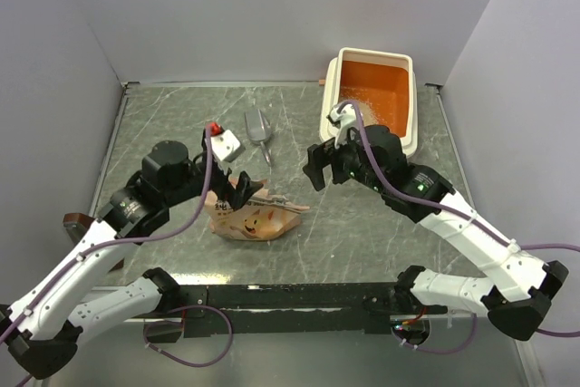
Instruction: Fill the litter box with clean litter
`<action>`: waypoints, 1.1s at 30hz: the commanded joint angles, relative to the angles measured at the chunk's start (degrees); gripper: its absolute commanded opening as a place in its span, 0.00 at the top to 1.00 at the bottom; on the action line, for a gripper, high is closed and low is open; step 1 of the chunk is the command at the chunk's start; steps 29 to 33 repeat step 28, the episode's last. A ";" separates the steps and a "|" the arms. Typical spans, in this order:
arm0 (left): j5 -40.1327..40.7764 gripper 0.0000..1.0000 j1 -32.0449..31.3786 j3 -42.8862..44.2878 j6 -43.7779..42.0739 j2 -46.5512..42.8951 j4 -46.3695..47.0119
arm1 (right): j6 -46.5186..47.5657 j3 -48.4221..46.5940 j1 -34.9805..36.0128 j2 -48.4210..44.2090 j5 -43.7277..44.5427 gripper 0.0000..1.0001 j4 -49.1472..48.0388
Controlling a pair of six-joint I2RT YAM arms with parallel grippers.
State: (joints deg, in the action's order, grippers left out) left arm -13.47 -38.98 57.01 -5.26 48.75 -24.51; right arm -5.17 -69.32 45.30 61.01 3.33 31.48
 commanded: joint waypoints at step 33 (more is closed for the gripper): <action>29.65 0.03 -0.22 8.64 21.25 1.35 4.56 | -13.28 -7.93 -2.58 4.64 19.42 0.00 0.94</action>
